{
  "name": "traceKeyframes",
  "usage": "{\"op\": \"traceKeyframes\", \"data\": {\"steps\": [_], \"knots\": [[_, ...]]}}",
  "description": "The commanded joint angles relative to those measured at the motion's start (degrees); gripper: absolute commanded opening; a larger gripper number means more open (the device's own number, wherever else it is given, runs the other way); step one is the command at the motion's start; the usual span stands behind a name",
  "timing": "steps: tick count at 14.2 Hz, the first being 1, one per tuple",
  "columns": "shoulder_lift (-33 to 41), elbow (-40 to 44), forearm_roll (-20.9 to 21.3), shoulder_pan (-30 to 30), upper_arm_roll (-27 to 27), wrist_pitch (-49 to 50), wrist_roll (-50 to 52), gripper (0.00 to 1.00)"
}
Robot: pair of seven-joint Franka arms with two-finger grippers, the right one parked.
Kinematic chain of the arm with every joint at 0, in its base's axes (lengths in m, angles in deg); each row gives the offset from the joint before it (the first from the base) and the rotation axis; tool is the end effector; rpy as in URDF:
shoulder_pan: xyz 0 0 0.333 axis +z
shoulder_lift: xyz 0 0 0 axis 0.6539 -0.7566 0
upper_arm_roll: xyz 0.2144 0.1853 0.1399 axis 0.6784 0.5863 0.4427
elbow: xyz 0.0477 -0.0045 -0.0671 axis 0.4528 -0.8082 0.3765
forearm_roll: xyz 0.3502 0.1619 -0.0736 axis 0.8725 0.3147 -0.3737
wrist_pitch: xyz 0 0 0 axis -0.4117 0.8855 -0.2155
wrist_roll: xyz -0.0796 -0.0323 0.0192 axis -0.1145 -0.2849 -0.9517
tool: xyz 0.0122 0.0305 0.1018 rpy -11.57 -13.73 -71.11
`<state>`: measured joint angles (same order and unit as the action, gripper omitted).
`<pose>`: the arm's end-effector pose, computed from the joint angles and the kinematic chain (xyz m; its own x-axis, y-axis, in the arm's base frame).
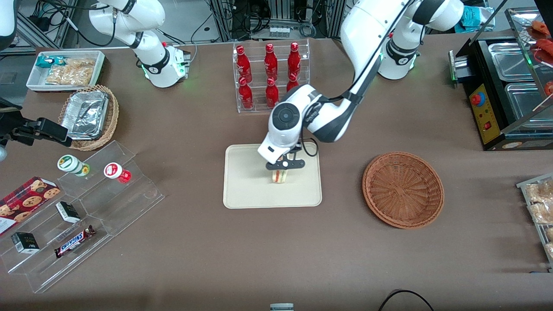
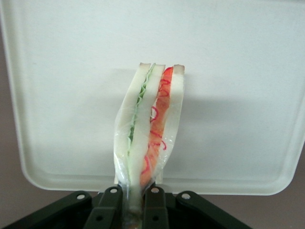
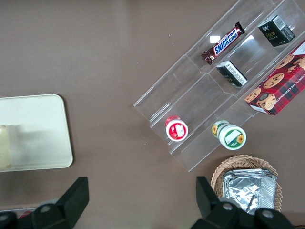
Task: Place sandwich from basket to tray
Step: 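Lower the sandwich upright onto the tray with the left gripper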
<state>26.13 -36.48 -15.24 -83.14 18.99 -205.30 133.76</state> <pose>0.4736 -0.5175 0.2645 0.9889 0.0927 -0.1166 0.1002 -0.9931 0.0606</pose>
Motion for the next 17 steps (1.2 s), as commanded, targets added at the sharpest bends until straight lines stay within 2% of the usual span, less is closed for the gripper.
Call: {"op": "traceKeyframes", "data": {"steps": [1,12,14,15,17], "knots": [[-2.21,1.98,-0.11,-1.81,1.01,-1.34,3.47,0.07],[-5.9,6.64,-0.11,-2.61,2.24,-1.43,5.76,0.09],[-6.26,6.64,-0.02,-2.61,2.24,-1.52,5.67,0.14],[-6.43,6.64,-0.11,-2.61,2.24,-1.87,5.5,0.26],[-5.65,6.47,-0.2,-2.52,2.24,-1.61,5.06,0.99]]}}
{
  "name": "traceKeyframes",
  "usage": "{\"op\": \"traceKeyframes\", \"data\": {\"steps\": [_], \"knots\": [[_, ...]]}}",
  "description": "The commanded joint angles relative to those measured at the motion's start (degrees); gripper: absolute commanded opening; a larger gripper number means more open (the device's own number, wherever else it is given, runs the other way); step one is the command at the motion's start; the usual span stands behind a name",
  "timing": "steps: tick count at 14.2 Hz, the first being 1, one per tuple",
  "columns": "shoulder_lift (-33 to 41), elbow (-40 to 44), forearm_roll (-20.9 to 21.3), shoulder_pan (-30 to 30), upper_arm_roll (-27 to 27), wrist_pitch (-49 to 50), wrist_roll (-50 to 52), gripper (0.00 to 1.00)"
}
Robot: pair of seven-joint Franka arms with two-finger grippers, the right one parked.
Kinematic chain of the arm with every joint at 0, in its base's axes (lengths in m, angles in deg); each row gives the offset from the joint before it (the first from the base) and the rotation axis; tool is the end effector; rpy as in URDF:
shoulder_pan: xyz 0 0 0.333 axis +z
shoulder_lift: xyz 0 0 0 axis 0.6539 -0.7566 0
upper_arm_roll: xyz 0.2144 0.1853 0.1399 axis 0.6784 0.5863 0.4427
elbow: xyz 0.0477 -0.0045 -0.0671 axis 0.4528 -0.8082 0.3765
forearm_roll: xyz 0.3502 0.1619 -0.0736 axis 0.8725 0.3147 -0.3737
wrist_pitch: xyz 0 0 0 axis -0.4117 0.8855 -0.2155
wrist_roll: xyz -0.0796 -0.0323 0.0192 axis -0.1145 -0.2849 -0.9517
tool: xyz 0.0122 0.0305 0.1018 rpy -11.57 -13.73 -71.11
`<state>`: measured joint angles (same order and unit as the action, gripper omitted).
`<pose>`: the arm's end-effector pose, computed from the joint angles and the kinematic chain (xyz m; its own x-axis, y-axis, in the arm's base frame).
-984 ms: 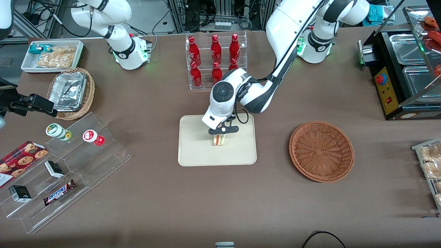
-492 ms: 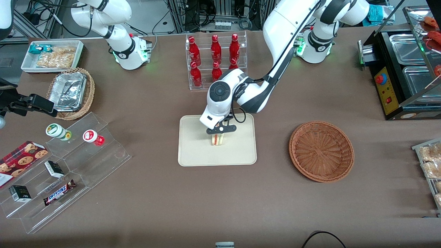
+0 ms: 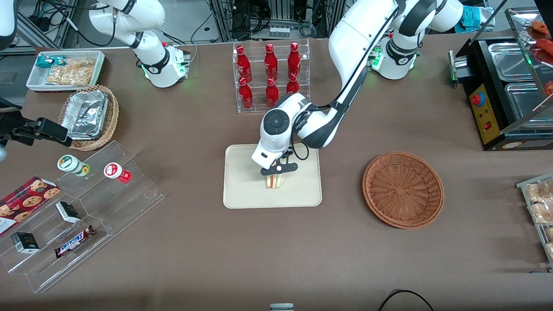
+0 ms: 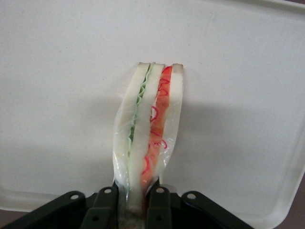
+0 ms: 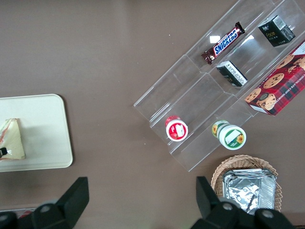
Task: Place sandwich from basket to tray
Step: 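Lower the sandwich upright onto the tray with the left gripper, then open the left gripper to release the sandwich on the tray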
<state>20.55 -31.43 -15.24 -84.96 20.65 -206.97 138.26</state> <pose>0.4841 -0.5334 0.2359 0.9806 0.1687 -0.0996 0.1751 -0.9828 0.0594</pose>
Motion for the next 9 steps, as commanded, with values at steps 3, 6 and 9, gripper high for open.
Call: {"op": "traceKeyframes", "data": {"steps": [3,6,9], "knots": [[3.79,1.24,0.15,-0.7,1.27,3.73,0.82,1.0],[9.32,1.41,0.15,-0.61,3.91,13.13,0.38,1.0],[13.37,1.06,3.49,-0.35,6.54,19.38,2.47,1.0]]}}
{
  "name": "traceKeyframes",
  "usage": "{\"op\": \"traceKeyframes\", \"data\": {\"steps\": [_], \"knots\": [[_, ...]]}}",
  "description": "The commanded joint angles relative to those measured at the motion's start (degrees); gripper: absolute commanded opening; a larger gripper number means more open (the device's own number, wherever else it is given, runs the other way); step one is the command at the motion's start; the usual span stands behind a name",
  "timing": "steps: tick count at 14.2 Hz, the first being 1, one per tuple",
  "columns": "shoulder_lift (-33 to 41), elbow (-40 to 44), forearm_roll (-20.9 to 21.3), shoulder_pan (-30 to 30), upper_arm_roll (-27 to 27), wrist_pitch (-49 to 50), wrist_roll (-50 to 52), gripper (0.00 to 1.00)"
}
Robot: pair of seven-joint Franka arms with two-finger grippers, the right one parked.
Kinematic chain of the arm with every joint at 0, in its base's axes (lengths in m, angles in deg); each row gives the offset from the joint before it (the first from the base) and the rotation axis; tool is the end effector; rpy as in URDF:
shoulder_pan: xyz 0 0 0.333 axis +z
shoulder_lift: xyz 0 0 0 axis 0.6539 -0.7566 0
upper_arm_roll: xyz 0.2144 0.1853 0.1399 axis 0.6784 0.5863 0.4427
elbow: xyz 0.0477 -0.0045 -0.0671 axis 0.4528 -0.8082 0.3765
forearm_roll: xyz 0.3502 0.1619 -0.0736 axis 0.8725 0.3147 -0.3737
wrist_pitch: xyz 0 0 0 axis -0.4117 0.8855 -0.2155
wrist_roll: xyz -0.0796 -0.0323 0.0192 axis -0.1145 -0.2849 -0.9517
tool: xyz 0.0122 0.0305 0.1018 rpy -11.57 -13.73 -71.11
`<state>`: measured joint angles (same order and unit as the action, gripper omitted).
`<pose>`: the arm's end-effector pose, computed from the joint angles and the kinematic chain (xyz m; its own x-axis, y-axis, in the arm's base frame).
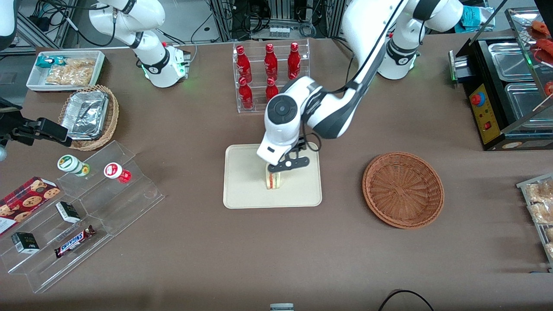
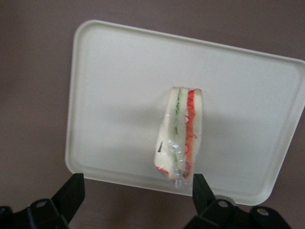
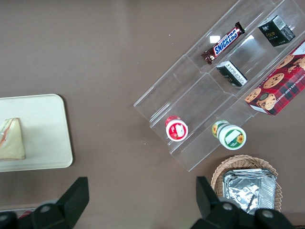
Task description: Place sandwich from basket to tray
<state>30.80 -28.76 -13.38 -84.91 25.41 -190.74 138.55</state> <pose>0.5091 -0.4895 0.3601 0.9752 0.2098 -0.0705 0.2082 -0.9776 -0.0299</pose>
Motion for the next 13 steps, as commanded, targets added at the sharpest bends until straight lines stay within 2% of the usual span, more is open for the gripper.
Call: {"op": "traceKeyframes", "data": {"steps": [1,3,5,13], "knots": [[4.18,-1.7,1.46,-0.4,3.27,5.34,2.9,1.0],[6.12,-3.1,1.29,0.47,4.95,8.77,2.38,1.0],[8.31,-6.42,1.29,3.8,4.87,9.23,-0.15,1.0],[20.26,-20.93,1.2,15.67,4.87,9.31,-19.48,1.0]]}}
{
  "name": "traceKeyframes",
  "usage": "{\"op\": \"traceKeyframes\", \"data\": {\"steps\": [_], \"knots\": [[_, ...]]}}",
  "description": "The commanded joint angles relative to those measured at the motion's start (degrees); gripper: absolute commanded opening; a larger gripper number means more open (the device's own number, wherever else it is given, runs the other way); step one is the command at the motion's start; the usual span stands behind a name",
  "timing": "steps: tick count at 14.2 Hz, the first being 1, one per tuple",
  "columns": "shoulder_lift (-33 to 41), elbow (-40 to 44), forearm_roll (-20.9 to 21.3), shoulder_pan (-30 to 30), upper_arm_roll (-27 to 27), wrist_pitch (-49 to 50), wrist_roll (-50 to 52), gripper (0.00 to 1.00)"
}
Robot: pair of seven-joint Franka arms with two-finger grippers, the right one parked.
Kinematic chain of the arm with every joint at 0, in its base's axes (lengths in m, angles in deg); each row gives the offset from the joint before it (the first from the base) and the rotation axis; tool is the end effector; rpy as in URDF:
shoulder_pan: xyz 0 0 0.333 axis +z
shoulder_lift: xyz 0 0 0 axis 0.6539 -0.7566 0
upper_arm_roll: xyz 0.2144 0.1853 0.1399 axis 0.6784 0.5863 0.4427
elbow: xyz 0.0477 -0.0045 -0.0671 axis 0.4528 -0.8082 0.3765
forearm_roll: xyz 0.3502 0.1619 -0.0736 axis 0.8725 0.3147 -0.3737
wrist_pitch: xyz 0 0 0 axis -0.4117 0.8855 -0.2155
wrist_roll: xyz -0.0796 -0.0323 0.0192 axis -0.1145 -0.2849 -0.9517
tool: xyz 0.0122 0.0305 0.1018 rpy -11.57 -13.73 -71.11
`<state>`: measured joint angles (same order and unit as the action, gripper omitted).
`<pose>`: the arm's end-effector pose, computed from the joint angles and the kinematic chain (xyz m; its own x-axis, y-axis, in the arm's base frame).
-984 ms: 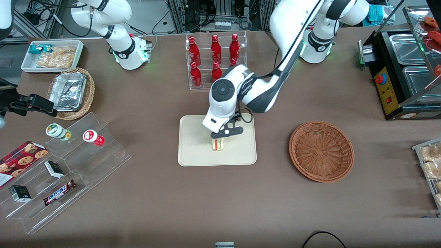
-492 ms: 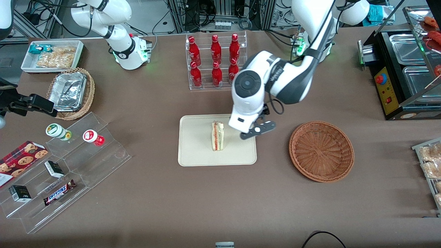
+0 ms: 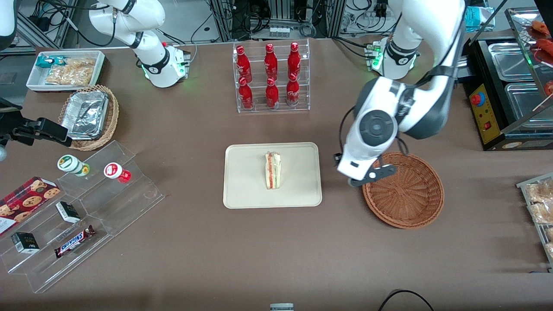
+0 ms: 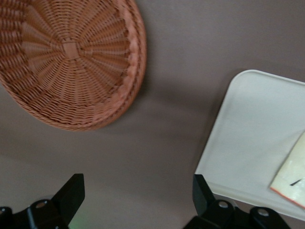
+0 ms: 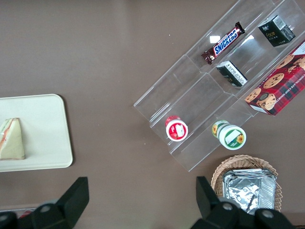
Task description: Place sandwich from basket to tray
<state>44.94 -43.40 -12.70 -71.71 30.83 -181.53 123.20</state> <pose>0.5624 -0.2706 0.3978 0.9471 0.2662 -0.1791 0.2422 -0.9593 -0.1449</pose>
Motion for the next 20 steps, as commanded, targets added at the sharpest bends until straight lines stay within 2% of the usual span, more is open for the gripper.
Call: {"op": "traceKeyframes", "data": {"steps": [1,4,7,10,14,16,18,20], "knots": [[7.87,-8.22,0.6,3.61,-0.55,0.11,-6.33,1.0],[12.35,-11.04,0.69,7.47,-0.46,2.65,-12.23,1.0],[15.17,-10.87,0.77,14.32,-1.34,7.75,-18.91,1.0],[18.16,-10.17,0.77,25.39,-8.27,11.97,-26.81,1.0],[21.59,-7.63,1.56,32.78,-13.11,14.95,-32.44,1.0],[21.6,-4.04,2.7,32.98,-13.12,16.19,-33.95,1.0],[21.42,-0.96,6.64,32.98,-13.03,16.11,-34.04,1.0],[21.51,0.72,6.58,32.98,-12.77,15.85,-33.78,1.0]]}}
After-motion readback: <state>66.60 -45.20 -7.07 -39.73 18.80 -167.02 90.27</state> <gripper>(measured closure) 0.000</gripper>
